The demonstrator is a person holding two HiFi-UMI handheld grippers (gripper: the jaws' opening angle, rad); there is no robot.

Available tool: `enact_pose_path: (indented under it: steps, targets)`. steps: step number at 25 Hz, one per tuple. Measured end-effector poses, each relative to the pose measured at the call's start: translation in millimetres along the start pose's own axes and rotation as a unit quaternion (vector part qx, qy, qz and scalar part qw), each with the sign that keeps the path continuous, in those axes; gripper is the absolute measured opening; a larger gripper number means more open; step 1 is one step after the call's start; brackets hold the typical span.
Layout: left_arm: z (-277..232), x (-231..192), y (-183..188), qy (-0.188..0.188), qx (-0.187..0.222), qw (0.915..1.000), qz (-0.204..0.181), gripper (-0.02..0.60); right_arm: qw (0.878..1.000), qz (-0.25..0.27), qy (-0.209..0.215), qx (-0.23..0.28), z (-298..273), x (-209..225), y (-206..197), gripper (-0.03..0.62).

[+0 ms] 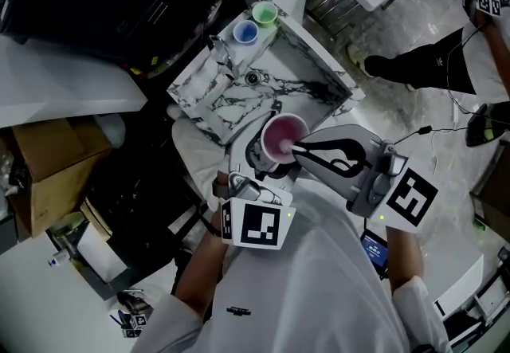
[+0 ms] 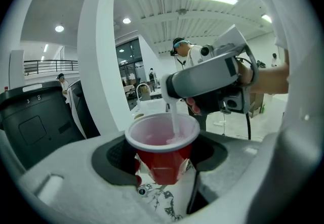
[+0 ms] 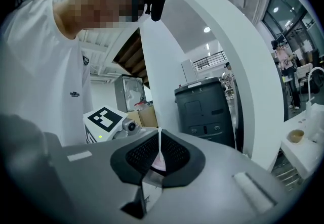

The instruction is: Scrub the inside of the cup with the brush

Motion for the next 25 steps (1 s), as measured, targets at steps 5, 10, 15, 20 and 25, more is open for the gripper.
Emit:
enact_pose_path:
  steps: [5, 10, 15, 20, 25]
  targets:
    - [1, -3, -1, 0.004, -0.002, 1.0, 0.003, 0.298, 1.0, -0.001, -0.005, -0.008, 8, 7, 5, 0.021]
    - [4, -7, -8, 0.013, -0.015, 0.9997, 0.01, 0.298, 1.0, 0.011, -0.009, -0.003, 15, 16, 17, 0.022]
    - [9, -24, -13, 0.041, -0.021, 0.9986, 0.026, 0.298, 1.0, 0.021, -0.012, 0.014, 18, 22, 33, 0.023]
    - [14, -42, -16, 0.068, -0.026, 0.9969, 0.031, 0.298, 0.999, 0.015, -0.016, 0.039, 26, 31, 48, 0.023]
    - [15, -56, -14, 0.08, -0.012, 0.9966, 0.019, 0.298, 0.996, 0.006, -0.039, 0.083, 30, 46, 62, 0.023]
Point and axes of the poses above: the fingertips, and each gripper's own axes: z backward along the fingers, x to its right, y out of its top, the point moved 3 cm from there along z, backward along the fingers, and after that the axes turned 11 degrees about x, right-handed, at the moved point
